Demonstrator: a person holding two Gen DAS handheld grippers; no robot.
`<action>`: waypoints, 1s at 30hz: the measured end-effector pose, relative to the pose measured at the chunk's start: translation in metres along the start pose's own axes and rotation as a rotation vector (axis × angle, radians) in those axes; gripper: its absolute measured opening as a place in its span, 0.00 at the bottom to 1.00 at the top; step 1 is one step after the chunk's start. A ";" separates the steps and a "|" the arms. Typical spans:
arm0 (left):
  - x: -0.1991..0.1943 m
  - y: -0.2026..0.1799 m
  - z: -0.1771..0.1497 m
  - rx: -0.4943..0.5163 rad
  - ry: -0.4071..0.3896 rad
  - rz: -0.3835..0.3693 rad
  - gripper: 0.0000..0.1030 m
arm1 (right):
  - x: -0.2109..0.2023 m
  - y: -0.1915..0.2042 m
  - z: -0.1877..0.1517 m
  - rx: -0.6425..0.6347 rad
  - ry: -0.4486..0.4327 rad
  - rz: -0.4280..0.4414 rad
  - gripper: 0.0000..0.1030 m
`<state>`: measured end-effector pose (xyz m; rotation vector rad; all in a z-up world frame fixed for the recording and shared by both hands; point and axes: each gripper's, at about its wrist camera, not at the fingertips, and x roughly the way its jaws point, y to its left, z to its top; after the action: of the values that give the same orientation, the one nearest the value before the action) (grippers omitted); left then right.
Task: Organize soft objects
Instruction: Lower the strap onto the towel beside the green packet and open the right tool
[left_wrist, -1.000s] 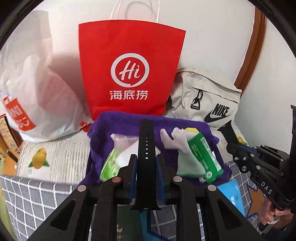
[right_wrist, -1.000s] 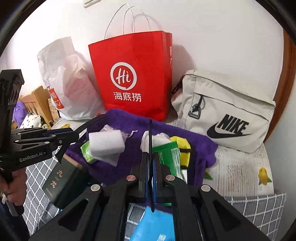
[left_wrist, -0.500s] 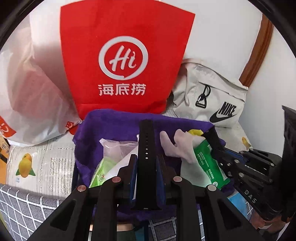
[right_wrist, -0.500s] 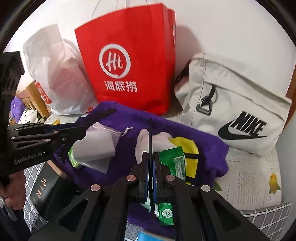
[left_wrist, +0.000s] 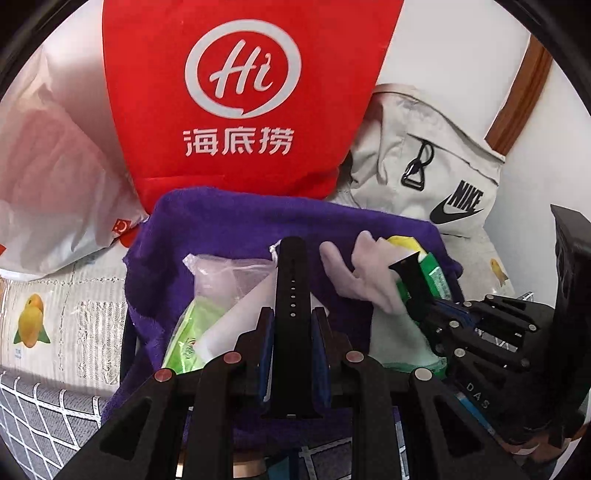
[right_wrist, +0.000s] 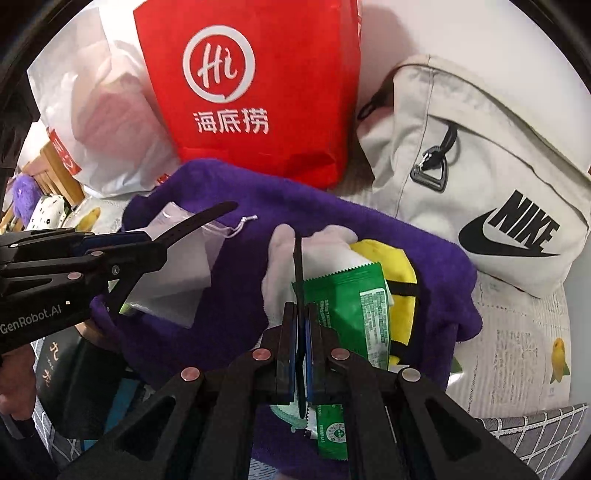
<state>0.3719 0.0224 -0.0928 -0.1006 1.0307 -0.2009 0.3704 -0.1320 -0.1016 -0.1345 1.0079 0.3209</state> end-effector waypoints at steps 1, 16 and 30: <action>0.001 0.001 0.000 -0.001 0.004 -0.001 0.19 | 0.002 -0.001 -0.001 0.003 0.005 0.000 0.04; 0.006 0.000 0.002 0.016 0.012 0.009 0.20 | 0.007 -0.009 -0.005 0.014 0.029 -0.001 0.05; 0.001 -0.012 0.000 0.046 -0.003 -0.006 0.31 | -0.005 -0.008 -0.004 0.013 -0.033 0.017 0.45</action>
<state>0.3708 0.0109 -0.0915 -0.0627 1.0220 -0.2297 0.3674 -0.1414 -0.1000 -0.1084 0.9786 0.3308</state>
